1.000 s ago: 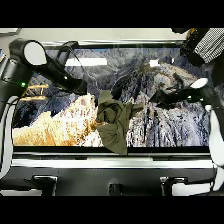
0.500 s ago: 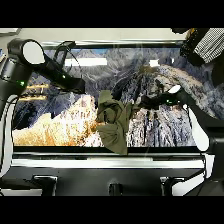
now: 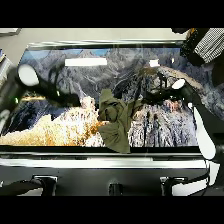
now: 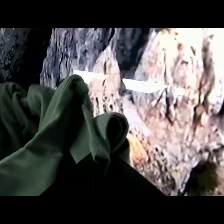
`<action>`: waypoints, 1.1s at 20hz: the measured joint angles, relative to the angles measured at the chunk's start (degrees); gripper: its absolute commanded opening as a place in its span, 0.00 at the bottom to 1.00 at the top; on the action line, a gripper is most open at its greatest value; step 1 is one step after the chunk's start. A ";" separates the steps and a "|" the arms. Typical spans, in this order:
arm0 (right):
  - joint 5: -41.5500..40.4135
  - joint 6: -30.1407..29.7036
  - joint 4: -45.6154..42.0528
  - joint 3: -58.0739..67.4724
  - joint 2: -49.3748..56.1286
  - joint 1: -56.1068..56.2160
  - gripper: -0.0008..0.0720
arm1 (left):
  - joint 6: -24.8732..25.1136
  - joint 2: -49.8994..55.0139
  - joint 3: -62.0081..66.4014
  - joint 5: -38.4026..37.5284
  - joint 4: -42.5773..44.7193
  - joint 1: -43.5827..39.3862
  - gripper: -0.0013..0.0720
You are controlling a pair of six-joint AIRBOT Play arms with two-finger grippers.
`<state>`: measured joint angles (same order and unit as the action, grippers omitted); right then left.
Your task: Fold the clothes and pants, and hang the long-sleeved shirts on hangers.
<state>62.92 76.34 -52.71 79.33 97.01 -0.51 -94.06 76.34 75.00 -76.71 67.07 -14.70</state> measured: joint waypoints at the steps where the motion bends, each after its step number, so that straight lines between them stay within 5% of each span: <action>1: 1.03 0.44 -0.22 0.00 -0.31 0.00 0.06 | 1.16 -2.23 -7.78 3.98 -3.34 -0.04 0.72; 7: 6.86 2.80 -0.79 0.00 -0.96 0.00 0.06 | 11.19 -6.45 -34.36 22.14 -22.56 -4.52 0.72; 17: 13.14 4.94 -0.81 0.00 -3.63 0.00 0.06 | 17.03 -2.05 -37.38 38.16 -30.51 -8.55 0.71; 18: 13.25 4.96 -0.81 0.00 -4.07 0.00 0.06 | 17.18 -1.05 -36.83 38.40 -30.64 -8.61 0.68; 22: 13.60 5.16 -0.79 0.00 -5.66 0.00 0.06 | 17.62 2.82 -34.99 38.69 -31.36 -8.68 0.27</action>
<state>76.51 81.49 -53.49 79.33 91.35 -0.51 -76.44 79.15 40.01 -38.02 35.70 -23.38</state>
